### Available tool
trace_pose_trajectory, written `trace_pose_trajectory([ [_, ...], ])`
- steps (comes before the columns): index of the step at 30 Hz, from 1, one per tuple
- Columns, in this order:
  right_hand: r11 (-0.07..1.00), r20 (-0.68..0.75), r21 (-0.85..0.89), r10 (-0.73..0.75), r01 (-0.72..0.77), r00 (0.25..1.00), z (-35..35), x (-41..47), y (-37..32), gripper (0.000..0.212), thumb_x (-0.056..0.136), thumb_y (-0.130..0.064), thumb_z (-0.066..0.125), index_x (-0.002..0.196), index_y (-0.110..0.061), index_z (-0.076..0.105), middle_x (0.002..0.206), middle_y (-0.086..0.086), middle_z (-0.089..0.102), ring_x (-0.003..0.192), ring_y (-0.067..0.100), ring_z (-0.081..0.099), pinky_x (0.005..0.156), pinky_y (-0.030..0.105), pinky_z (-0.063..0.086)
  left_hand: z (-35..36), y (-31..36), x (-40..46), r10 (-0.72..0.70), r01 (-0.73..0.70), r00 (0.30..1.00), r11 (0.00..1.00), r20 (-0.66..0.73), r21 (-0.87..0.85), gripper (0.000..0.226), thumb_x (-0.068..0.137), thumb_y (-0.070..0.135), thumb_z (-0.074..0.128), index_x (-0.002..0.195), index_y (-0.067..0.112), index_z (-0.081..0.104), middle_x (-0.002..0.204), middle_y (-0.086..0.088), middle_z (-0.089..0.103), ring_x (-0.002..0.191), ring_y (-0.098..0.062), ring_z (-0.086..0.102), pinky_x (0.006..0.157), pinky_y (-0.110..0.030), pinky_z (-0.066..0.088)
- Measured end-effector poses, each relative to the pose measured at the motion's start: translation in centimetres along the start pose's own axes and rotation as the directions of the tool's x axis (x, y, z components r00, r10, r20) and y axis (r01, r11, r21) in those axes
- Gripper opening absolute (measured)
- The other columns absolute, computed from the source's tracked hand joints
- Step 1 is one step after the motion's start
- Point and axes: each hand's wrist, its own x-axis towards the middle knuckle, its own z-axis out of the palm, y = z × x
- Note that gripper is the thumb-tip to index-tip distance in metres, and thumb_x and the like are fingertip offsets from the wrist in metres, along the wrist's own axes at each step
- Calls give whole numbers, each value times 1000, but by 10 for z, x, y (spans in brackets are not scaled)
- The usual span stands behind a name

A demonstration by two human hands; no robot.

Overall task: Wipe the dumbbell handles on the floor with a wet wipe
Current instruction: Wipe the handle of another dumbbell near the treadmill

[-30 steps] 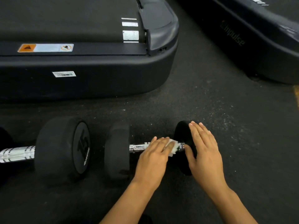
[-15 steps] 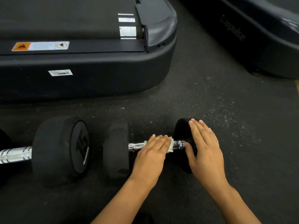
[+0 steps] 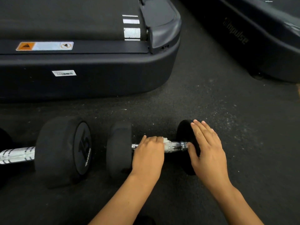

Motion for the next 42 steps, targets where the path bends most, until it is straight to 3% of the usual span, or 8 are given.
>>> trace_pose_trajectory([
  [4,1000,-23,-19,-5,4,1000,1,-2,0,50,84,-10,58,132,-5,48,138,7,47,133,19,32,111,34,19,4,10,-19,63,-61,996,998,-60,35,38,72,6,45,100,3,72,96,-11,72,91,-24,69,83,-44,52],
  [10,1000,-6,-26,2,-2,1000,2,3,1,55,79,-1,67,132,-4,49,137,8,48,132,21,33,111,32,18,1,1,2,-11,11,1000,998,9,-59,29,60,1,76,87,11,74,77,-4,71,72,-19,69,85,-38,51],
  [15,1000,-34,-29,-9,8,999,3,0,1,50,82,-5,61,131,-3,50,136,9,49,132,20,33,110,35,22,7,4,-16,105,-106,994,994,-41,-34,51,71,8,32,103,6,71,102,-8,71,96,-19,67,85,-40,51],
  [22,1000,-24,-27,-4,3,1000,4,4,2,50,81,-5,62,130,-4,50,136,8,49,131,21,35,110,35,22,10,-3,-6,45,-46,993,999,-110,-7,35,58,-4,75,92,2,73,89,-12,72,83,-23,70,79,-47,53],
  [27,1000,-36,-22,6,-7,999,5,-1,1,52,81,-3,65,130,-4,50,136,8,49,132,19,33,108,38,26,7,8,-5,114,-117,991,992,-63,-51,38,71,10,43,92,9,74,89,-5,73,83,-16,70,78,-34,55],
  [31,999,-33,-33,-2,1,999,4,1,1,50,82,-12,55,131,-5,50,137,7,49,132,18,32,109,36,24,11,1,-8,-7,4,999,998,-49,-68,43,52,-1,82,93,7,73,89,-8,72,85,-20,70,81,-38,54],
  [36,1000,-50,-26,2,-4,999,5,-1,1,50,81,-5,64,130,-4,51,136,8,50,131,19,33,108,37,25,15,9,-21,76,-78,994,997,-81,-21,46,75,9,37,108,4,68,109,-10,69,104,-22,64,89,-43,50],
  [42,999,-55,-33,-14,12,998,5,2,2,49,81,-8,58,129,-3,51,135,8,50,131,19,33,108,37,25,12,1,-19,-45,41,997,997,-65,-59,53,54,-7,81,105,1,68,104,-15,69,100,-26,66,86,-49,51],
])
